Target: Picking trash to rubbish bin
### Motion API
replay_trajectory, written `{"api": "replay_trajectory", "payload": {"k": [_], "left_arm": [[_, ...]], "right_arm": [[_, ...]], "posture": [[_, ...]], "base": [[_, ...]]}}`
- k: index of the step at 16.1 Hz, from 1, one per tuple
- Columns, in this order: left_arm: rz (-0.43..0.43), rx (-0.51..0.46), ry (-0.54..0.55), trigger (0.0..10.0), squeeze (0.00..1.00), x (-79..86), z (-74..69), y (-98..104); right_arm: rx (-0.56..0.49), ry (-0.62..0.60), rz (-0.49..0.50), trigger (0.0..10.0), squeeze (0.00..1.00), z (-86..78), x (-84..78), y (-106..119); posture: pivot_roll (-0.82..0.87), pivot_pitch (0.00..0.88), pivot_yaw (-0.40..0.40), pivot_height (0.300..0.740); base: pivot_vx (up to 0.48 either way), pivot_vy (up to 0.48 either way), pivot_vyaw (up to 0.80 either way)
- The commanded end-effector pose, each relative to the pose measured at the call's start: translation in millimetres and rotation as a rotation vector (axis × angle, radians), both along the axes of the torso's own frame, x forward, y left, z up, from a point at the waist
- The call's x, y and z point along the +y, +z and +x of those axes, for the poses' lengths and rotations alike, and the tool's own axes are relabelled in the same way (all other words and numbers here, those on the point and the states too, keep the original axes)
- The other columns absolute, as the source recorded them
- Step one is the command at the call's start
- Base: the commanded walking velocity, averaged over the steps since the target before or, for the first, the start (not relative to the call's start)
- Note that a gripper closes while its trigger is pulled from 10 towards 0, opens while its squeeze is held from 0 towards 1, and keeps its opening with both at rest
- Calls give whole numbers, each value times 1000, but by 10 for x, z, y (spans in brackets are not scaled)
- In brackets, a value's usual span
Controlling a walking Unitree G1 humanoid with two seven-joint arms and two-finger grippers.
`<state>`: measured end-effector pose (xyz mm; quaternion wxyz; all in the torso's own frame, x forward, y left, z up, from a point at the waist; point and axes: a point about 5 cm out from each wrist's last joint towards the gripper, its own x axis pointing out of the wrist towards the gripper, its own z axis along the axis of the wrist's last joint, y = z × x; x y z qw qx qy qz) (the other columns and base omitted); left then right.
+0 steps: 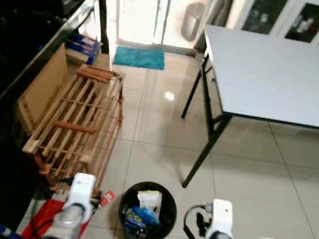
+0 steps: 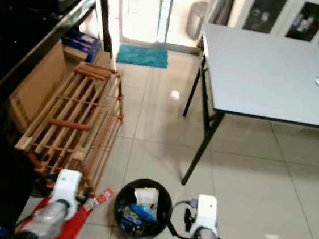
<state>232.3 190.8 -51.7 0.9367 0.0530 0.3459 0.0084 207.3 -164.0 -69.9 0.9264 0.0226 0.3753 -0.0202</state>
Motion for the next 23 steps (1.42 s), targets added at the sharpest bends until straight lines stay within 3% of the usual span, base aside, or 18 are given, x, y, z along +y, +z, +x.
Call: {"api": "replay_trajectory", "payload": {"k": [1, 18, 23], "left_arm": [[14, 0, -3, 10000, 0, 16, 18, 12], [15, -8, 4, 10000, 0, 13, 55, 34], [12, -11, 12, 10000, 0, 15, 54, 35]], "right_arm": [[5, -6, 4, 10000, 0, 10, 0, 2], [-1, 15, -16, 10000, 0, 46, -10, 23], [-4, 21, -25, 10000, 0, 54, -12, 28]], "posture": [[-11, 37, -76, 740], [-13, 73, -83, 740], [-14, 79, -88, 740]], "base": [[0, -285, 0], [0, -347, 0], [0, -382, 539]]}}
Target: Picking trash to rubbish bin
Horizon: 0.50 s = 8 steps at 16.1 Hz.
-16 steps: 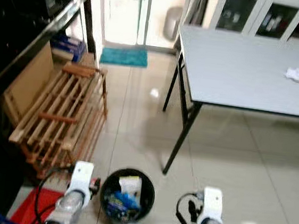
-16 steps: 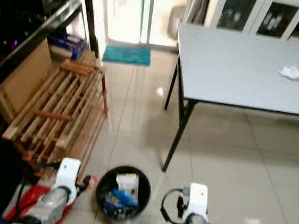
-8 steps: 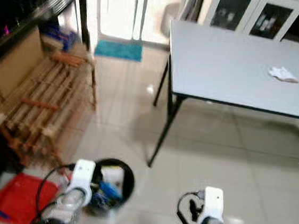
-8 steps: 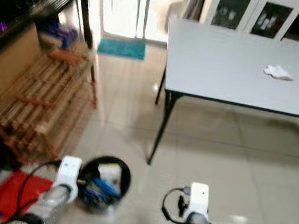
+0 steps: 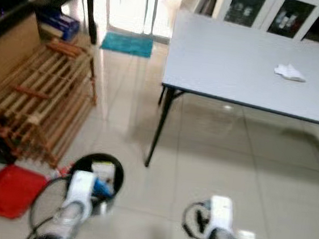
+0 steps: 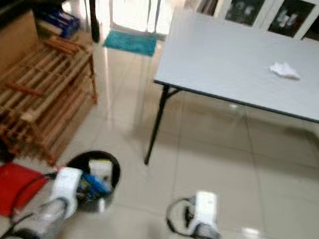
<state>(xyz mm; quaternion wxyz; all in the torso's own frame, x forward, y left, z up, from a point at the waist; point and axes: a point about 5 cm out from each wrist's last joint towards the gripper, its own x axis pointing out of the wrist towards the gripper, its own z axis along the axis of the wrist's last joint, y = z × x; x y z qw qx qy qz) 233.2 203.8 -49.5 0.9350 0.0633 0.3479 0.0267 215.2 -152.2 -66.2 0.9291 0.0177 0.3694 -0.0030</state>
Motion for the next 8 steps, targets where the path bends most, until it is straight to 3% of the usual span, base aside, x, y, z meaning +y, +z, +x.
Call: {"api": "replay_trajectory", "payload": {"k": [1, 8], "left_arm": [[-20, -14, -15, 10000, 0, -114, 45, 13], [-23, -15, -13, 10000, 0, -115, 46, 13]], "right_arm": [[8, -15, -31, 10000, 0, -22, -135, -7], [5, -13, -32, 10000, 0, -20, -134, -5]], "posture": [[-15, 79, -88, 740], [-15, 76, -90, 740]], "base": [[0, -379, 0], [0, -397, 0]]}}
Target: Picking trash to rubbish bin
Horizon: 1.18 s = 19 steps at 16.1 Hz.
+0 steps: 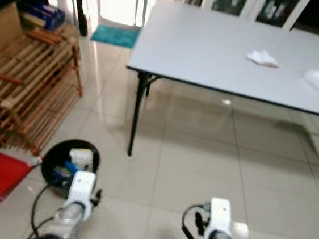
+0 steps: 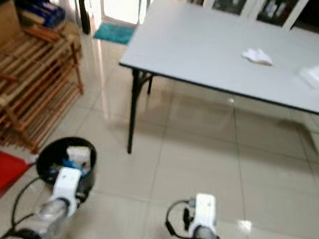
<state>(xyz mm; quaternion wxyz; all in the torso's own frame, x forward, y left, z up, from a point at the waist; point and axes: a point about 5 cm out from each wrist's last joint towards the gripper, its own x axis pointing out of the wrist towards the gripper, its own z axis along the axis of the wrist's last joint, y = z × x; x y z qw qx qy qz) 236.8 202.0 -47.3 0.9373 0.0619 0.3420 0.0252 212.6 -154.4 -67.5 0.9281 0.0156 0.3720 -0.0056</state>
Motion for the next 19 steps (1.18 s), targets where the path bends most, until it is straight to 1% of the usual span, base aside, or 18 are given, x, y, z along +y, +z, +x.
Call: {"api": "replay_trajectory", "payload": {"k": [1, 13, 19], "left_arm": [[-19, -2, -11, 10000, 0, -101, 11, -9], [-22, -5, -29, 10000, 0, -130, 18, -7], [-19, -6, -28, 10000, 0, -133, 26, -3]], "right_arm": [[1, -9, -30, 10000, 0, 6, -116, 9], [-2, -1, -26, 10000, 0, 2, -117, 8], [-4, 5, -24, 10000, 0, 16, -108, 15]], "posture": [[-16, 75, -90, 740], [-17, 49, -92, 740], [-19, 58, -95, 740]], "base": [[0, -379, 0], [0, -382, 0], [0, -385, 0]]}}
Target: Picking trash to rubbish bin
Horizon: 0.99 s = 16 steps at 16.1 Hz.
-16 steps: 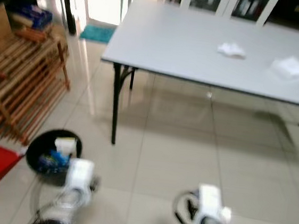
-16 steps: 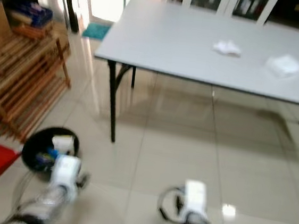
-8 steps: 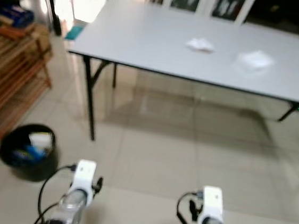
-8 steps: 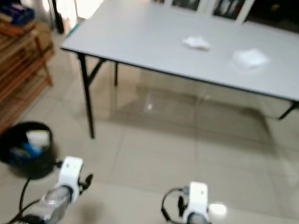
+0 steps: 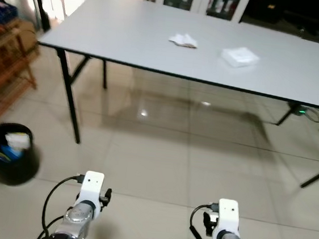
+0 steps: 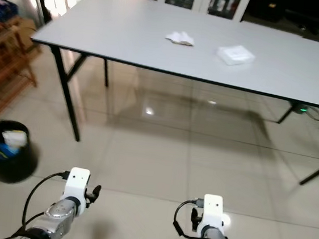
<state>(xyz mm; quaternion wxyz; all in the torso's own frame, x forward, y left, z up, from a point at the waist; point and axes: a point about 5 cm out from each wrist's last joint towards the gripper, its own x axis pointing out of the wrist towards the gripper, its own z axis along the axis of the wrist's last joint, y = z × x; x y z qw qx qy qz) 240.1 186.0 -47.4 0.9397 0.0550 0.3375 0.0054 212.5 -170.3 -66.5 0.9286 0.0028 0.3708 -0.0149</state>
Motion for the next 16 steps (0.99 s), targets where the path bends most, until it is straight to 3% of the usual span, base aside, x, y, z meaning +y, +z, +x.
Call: {"api": "replay_trajectory", "payload": {"k": [1, 9, 11, 14, 16], "left_arm": [[8, 1, 6, 10000, 0, 28, -7, -1], [9, -4, 10, 10000, 0, 15, 17, 12], [10, -13, 12, 10000, 0, 4, 39, 27], [11, -63, -37, 10000, 0, -62, 143, 107], [65, -196, -95, 10000, 0, -118, 349, 307]], "right_arm": [[-2, 12, 8, 10000, 0, 17, 52, 5], [-5, 24, 6, 10000, 0, 42, 49, 18], [-7, 30, 7, 10000, 0, 50, 58, 23], [-25, 14, 14, 10000, 0, 89, 31, 51], [-156, -7, -26, 10000, 0, 316, -27, 235]], "posture": [[-19, 58, -95, 740], [-16, 67, -101, 740], [-16, 66, -100, 740], [-12, 65, -99, 740], [-13, 57, -99, 740]], "base": [[0, -386, 0], [0, -380, 0], [0, 0, 0], [0, 0, 0], [0, 0, 0]]}}
